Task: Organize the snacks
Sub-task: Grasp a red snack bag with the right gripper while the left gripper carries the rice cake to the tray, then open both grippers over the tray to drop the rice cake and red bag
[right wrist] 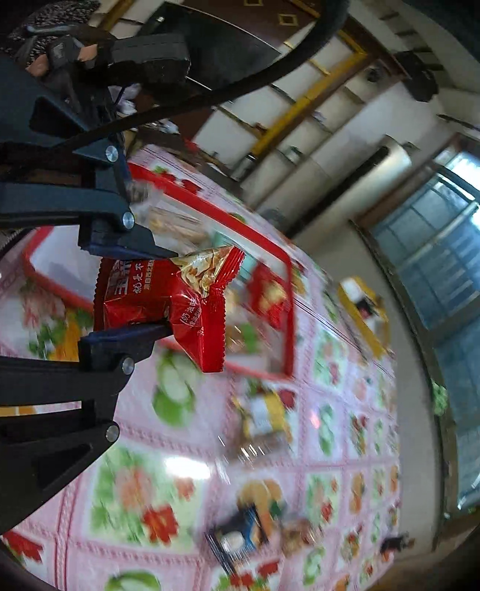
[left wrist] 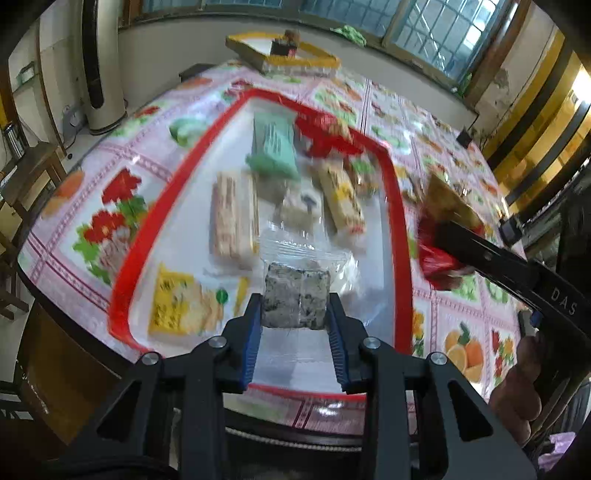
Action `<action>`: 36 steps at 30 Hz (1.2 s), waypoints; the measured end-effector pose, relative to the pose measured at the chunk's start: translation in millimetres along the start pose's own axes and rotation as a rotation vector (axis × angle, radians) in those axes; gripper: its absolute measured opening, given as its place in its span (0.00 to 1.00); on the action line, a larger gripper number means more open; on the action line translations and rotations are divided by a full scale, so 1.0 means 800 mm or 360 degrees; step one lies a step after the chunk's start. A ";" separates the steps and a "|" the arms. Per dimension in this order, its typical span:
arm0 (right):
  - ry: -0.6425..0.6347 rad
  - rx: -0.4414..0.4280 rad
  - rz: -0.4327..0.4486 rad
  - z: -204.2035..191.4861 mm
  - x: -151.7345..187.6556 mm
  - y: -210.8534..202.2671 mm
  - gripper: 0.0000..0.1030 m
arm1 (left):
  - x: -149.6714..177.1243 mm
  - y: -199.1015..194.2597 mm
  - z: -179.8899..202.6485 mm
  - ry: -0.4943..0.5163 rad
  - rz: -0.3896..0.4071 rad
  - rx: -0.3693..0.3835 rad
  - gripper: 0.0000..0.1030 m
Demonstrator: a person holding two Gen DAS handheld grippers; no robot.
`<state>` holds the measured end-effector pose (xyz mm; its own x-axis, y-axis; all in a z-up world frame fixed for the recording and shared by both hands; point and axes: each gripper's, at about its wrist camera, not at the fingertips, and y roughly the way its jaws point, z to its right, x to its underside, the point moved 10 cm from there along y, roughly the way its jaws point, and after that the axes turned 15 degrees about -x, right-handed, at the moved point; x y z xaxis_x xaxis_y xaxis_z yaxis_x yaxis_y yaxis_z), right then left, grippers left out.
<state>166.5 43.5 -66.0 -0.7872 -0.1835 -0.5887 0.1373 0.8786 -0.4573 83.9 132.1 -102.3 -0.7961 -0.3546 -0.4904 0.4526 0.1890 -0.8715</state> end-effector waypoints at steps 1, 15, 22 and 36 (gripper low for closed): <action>-0.0014 -0.0005 -0.0031 -0.003 0.004 0.011 0.29 | 0.004 0.002 0.000 0.0003 -0.0009 -0.0004 0.34; -0.0136 0.0049 -0.0155 0.001 -0.001 0.067 0.29 | 0.024 0.027 -0.018 0.0038 -0.0068 -0.0128 0.34; -0.0097 -0.0002 -0.0158 0.000 0.000 0.075 0.35 | 0.017 0.016 -0.024 0.0031 0.0016 -0.0203 0.37; -0.0068 0.0001 0.0194 0.016 -0.024 -0.066 0.68 | -0.008 -0.061 0.027 0.0037 0.0277 -0.0048 0.75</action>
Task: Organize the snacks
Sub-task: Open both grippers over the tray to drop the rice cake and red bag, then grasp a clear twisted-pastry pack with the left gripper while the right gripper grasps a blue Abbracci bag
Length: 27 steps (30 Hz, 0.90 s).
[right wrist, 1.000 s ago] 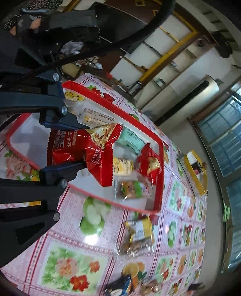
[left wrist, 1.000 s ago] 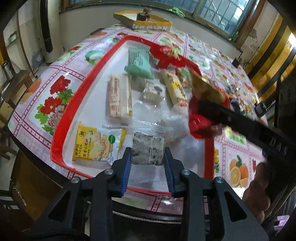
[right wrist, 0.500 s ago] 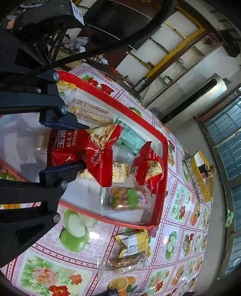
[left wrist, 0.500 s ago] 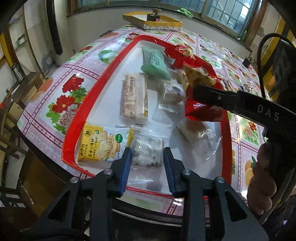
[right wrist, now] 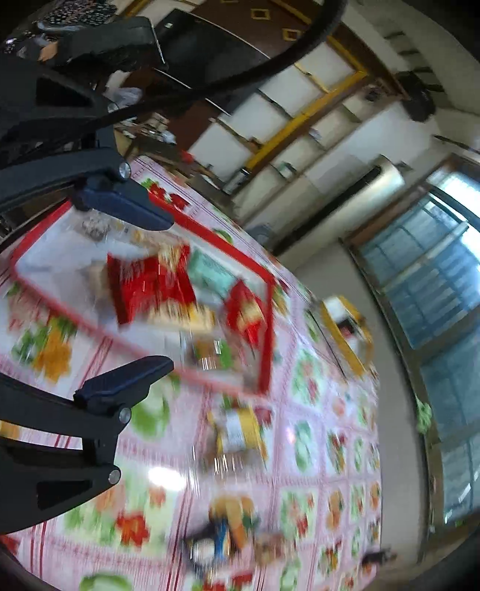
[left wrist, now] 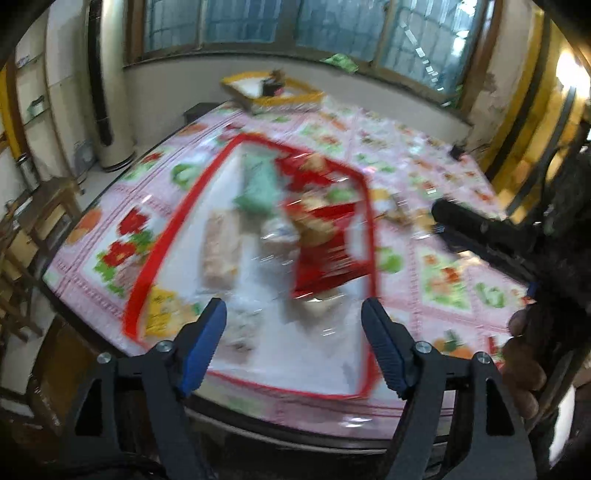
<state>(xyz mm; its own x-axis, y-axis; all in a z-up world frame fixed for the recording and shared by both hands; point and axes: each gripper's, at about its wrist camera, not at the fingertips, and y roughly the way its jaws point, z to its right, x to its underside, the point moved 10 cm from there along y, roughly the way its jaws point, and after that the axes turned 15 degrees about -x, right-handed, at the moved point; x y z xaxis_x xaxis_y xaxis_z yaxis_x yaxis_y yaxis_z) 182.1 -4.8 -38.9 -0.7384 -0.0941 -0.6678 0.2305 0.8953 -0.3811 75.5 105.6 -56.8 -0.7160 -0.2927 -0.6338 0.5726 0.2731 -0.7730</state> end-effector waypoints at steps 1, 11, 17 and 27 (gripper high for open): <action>0.0026 0.0029 0.0029 0.014 -0.003 -0.016 0.68 | -0.004 -0.004 0.012 0.0013 0.0013 0.0044 0.75; 0.0387 0.0383 0.0097 0.176 -0.014 -0.099 0.69 | -0.020 0.010 0.099 0.0141 -0.0065 0.0245 0.77; 0.0393 0.0604 0.0005 0.239 -0.052 -0.077 0.68 | -0.022 0.015 0.114 0.0154 -0.0083 0.0260 0.77; 0.0083 0.0918 -0.0214 0.254 -0.031 -0.037 0.59 | -0.037 0.028 0.144 0.0208 -0.0128 0.0221 0.77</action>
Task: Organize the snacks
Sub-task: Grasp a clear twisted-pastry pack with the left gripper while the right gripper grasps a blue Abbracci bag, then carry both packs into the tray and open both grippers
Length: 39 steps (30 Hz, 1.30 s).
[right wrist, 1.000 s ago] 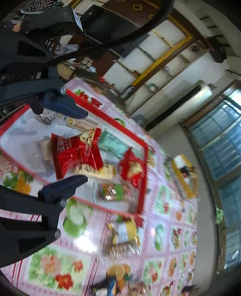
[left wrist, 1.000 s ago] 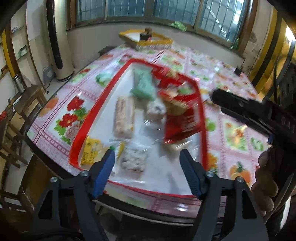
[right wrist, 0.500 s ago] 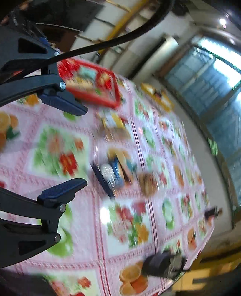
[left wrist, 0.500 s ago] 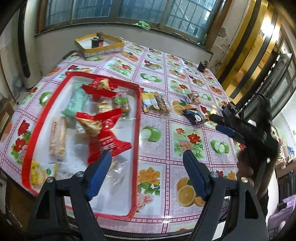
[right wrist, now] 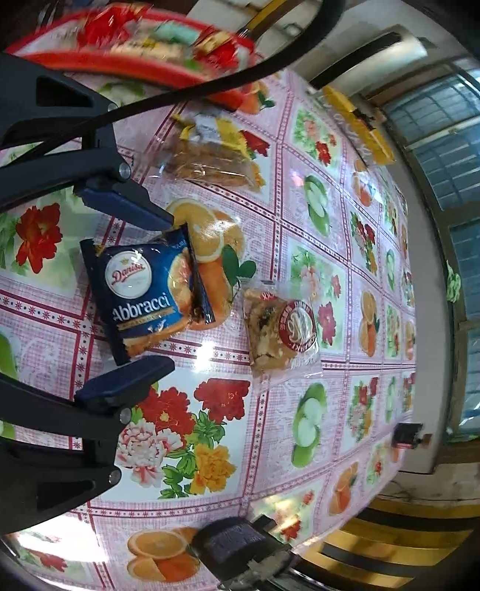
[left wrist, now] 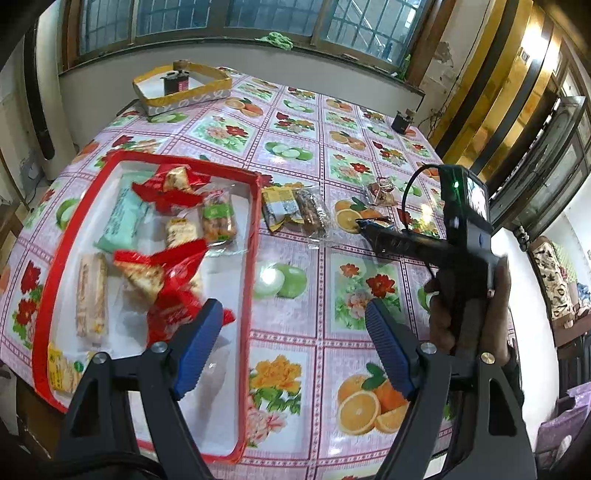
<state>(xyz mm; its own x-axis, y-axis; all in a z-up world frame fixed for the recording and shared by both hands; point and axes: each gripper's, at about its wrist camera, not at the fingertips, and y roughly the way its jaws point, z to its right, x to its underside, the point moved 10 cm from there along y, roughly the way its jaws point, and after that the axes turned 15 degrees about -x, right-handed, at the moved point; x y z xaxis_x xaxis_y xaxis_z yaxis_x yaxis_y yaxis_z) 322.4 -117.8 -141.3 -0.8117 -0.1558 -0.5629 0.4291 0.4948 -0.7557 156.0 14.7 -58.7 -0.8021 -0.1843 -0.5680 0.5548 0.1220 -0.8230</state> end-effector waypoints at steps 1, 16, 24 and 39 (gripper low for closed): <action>-0.0055 0.0068 -0.0003 -0.001 0.001 0.001 0.51 | -0.005 0.005 0.006 0.0008 -0.0019 -0.0001 0.77; 0.0390 -0.0176 0.0173 0.041 -0.013 -0.039 0.45 | -0.088 0.163 0.083 0.0047 -0.0388 -0.0149 0.67; 0.0430 -0.0233 0.0150 0.041 -0.013 -0.032 0.45 | -0.104 0.202 0.094 0.0095 -0.0394 -0.0307 0.41; 0.0429 -0.0312 0.0158 0.036 -0.017 -0.030 0.45 | -0.078 0.188 0.098 0.0123 -0.0386 -0.0272 0.35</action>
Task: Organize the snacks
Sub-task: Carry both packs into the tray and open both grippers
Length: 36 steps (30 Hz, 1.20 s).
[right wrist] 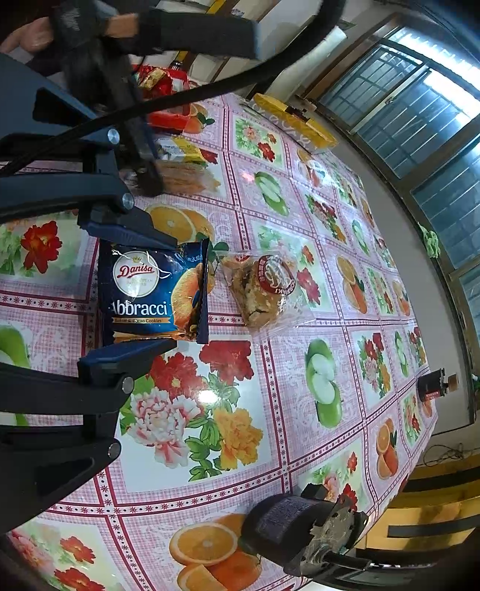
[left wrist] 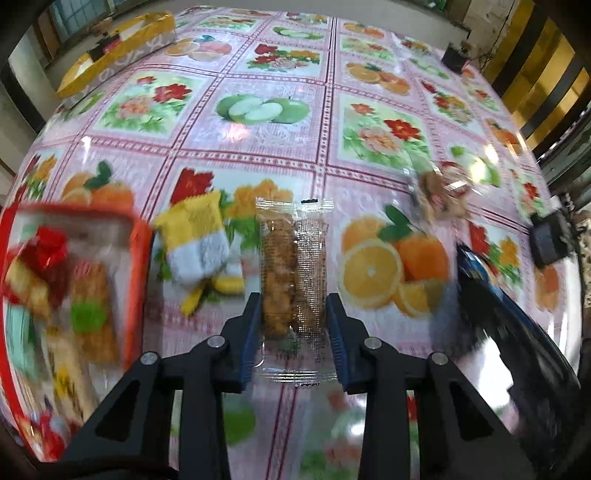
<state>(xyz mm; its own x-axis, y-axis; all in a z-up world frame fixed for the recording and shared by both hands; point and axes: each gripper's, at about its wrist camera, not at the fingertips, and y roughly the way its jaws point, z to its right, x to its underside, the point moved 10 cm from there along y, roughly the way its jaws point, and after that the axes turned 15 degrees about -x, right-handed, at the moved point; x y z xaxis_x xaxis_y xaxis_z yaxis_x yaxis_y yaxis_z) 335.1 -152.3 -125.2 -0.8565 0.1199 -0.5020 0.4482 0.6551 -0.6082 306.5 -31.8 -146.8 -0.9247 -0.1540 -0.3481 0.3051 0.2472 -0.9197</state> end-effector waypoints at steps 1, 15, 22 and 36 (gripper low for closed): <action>-0.0003 -0.0019 0.0009 -0.002 -0.001 -0.001 0.45 | 0.009 -0.016 0.000 -0.0002 0.0035 0.0030 0.35; -0.0303 -0.0456 0.0048 -0.091 0.010 -0.008 0.44 | 0.119 -0.195 -0.156 -0.0250 0.0393 0.0335 0.35; -0.0354 -0.0604 -0.0072 -0.178 0.056 -0.003 0.44 | 0.147 -0.159 -0.296 -0.0571 0.0370 0.0190 0.35; -0.0519 -0.0409 -0.0282 -0.265 0.093 0.103 0.44 | 0.171 -0.093 -0.335 -0.0595 0.0221 0.0259 0.35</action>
<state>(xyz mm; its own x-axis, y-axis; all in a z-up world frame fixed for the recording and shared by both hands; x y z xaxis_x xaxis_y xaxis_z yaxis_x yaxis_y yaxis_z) 253.9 68.7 -81.8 -0.7705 -0.2252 -0.5964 0.1885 0.8132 -0.5506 96.1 184.8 -77.6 -0.7354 -0.4732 -0.4850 0.4805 0.1405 -0.8657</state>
